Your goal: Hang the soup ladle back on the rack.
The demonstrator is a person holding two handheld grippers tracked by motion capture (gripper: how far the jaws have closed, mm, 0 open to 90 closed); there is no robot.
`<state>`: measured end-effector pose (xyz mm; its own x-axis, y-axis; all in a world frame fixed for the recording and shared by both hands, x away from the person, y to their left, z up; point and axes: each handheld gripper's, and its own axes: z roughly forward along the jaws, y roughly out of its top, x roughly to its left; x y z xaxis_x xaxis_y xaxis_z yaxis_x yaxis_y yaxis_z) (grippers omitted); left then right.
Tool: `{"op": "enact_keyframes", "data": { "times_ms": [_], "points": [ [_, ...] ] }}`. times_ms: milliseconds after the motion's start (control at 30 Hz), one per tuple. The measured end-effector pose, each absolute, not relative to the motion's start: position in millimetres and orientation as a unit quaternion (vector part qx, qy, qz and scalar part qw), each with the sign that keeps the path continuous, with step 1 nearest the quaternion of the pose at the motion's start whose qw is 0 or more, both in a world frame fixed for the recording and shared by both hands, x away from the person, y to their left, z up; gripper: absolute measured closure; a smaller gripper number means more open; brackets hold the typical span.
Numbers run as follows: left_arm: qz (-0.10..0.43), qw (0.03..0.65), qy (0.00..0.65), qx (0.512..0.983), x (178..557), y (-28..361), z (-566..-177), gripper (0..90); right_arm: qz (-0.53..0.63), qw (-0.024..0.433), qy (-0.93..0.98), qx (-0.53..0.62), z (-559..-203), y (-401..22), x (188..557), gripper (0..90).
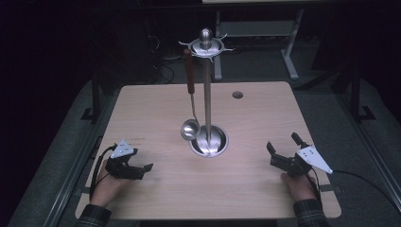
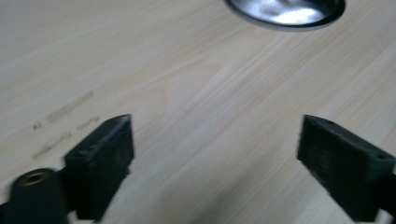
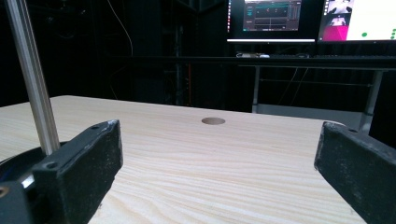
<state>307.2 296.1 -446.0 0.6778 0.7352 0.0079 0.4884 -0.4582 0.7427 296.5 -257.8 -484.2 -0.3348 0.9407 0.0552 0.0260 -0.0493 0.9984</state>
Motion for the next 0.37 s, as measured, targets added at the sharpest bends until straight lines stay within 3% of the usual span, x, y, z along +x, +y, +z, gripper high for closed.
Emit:
{"op": "enact_keyframes", "data": {
  "times_ms": [67,367],
  "points": [
    [0.162,0.361,0.377,0.837,309.0,295.3,-452.0,1.6,0.587,0.39,0.569,0.425,-484.2,-257.8,296.5,0.2],
    [0.18,0.346,0.378,0.84,310.7,295.4,-457.6,1.5,0.586,0.39,0.569,0.425,-484.2,-257.8,296.5,0.2]
  ]
}}
